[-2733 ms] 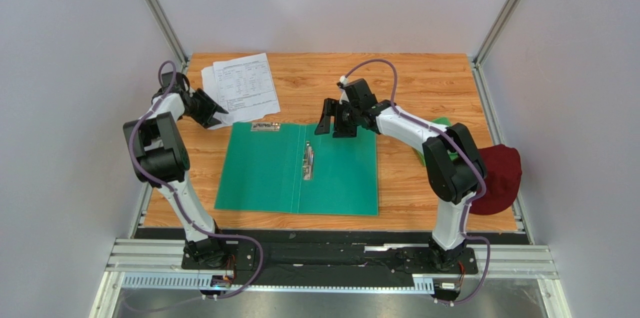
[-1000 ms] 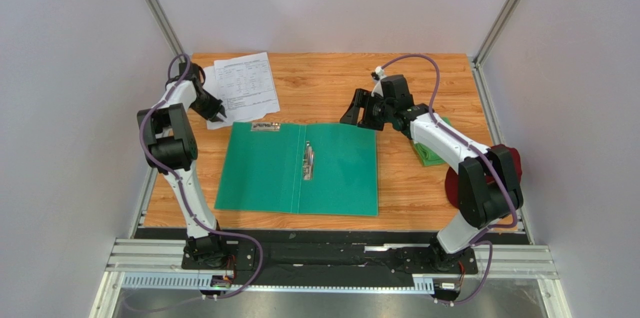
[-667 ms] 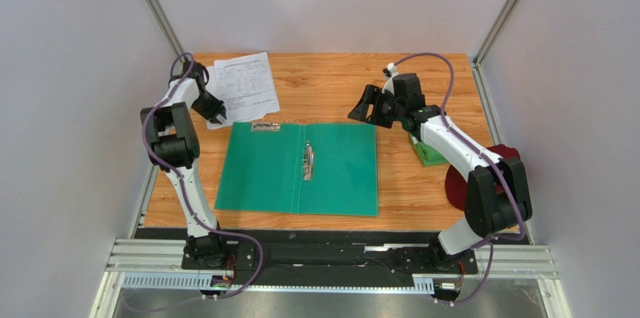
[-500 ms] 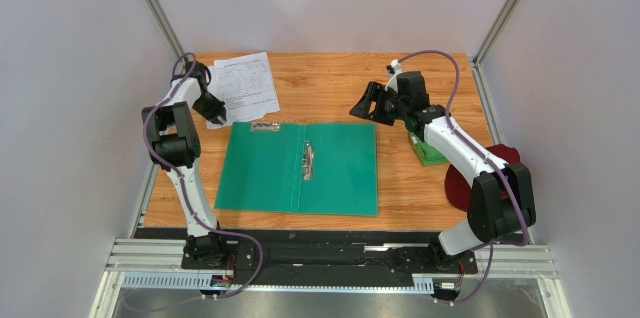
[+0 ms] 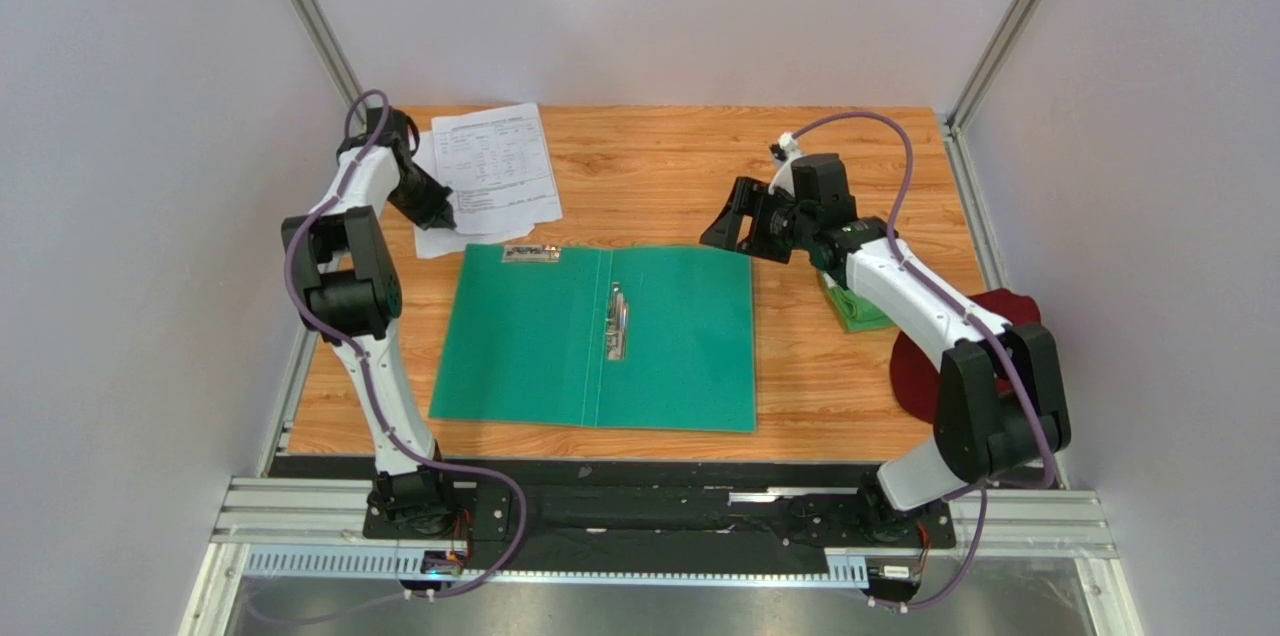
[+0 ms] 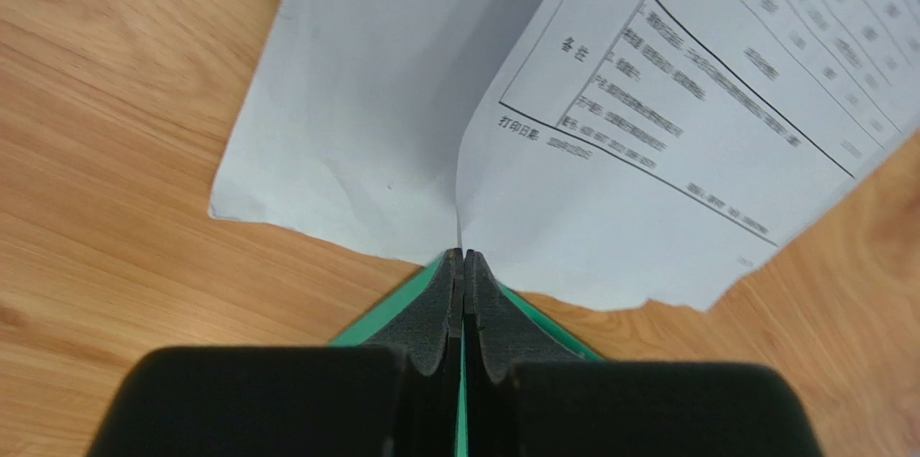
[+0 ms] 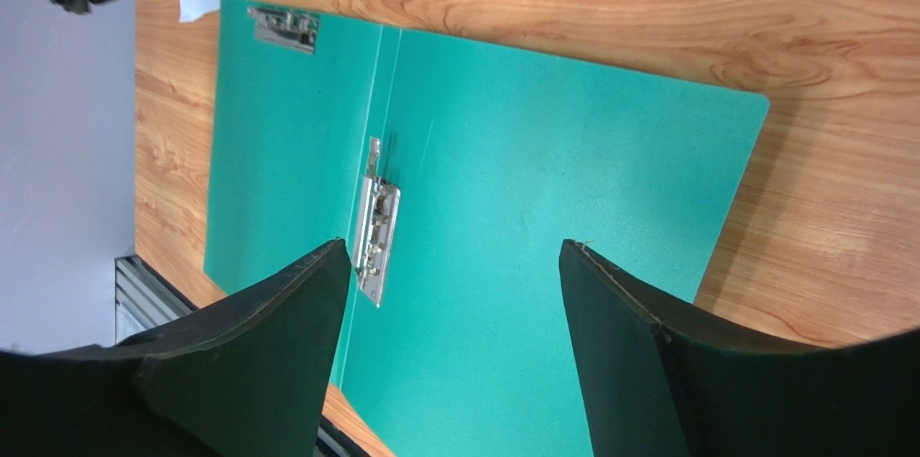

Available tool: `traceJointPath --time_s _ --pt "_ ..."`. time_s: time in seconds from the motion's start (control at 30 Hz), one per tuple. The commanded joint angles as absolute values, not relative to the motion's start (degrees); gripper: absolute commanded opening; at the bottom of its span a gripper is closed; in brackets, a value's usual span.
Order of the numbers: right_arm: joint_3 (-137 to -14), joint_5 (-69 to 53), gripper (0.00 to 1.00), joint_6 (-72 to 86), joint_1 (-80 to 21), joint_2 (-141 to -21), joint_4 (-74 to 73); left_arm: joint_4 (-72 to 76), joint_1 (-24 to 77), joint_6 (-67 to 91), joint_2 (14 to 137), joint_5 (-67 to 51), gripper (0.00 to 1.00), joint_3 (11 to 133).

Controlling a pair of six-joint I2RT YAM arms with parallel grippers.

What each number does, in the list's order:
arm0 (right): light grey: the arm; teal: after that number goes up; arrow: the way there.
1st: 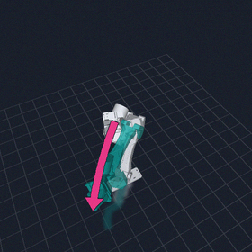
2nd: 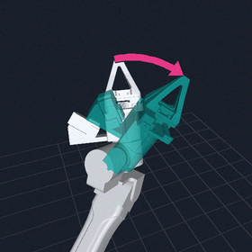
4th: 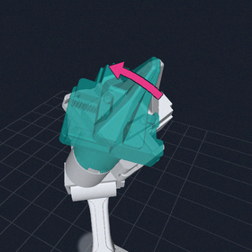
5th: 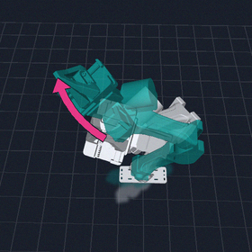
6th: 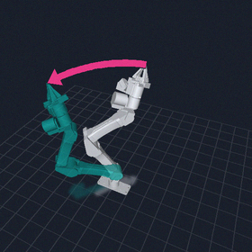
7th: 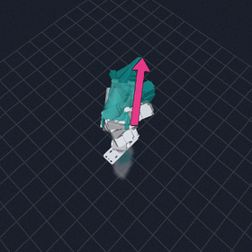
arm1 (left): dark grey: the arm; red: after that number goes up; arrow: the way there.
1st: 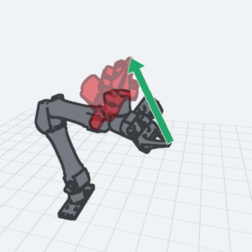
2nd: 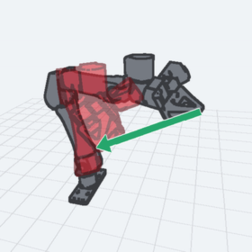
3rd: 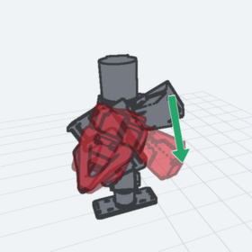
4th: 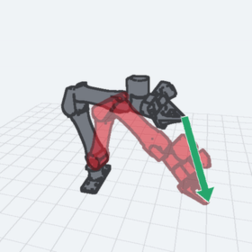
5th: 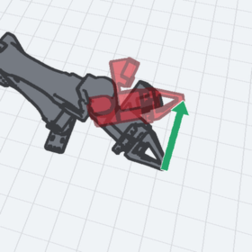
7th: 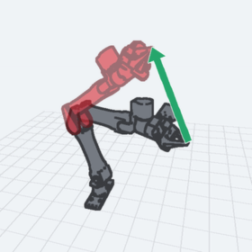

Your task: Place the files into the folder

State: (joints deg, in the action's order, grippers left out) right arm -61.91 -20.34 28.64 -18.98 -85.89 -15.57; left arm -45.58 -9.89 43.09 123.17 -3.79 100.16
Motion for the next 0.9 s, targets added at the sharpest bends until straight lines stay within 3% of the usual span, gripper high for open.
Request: traceJointPath --time_s 0.0,0.2,0.37,0.53,0.67,0.87 --pt "-62.05 -25.47 0.79 31.18 -20.30 -91.38 -11.53 -46.06 -9.67 42.89 112.60 -13.88 0.00 99.06" --pt "-63.55 -29.27 0.89 39.09 -25.04 -96.50 -7.22 -41.93 -9.58 45.35 100.39 -22.67 0.00 85.80" --pt "-60.21 -31.73 0.91 50.00 -28.47 -98.43 3.67 -37.18 -7.91 46.49 87.64 -27.68 0.00 69.63" --pt "-60.73 -31.21 0.90 53.43 -32.25 -100.72 5.36 -35.59 -5.54 46.06 73.67 -28.39 0.00 53.92" --pt "-60.91 -28.48 0.89 51.96 -32.96 -102.13 3.44 -35.16 -4.75 47.11 65.14 -30.50 0.00 44.23" --pt "-66.61 -26.01 0.87 37.38 -32.96 -107.22 -4.72 -36.04 -3.69 48.16 56.08 -32.87 0.00 36.13"
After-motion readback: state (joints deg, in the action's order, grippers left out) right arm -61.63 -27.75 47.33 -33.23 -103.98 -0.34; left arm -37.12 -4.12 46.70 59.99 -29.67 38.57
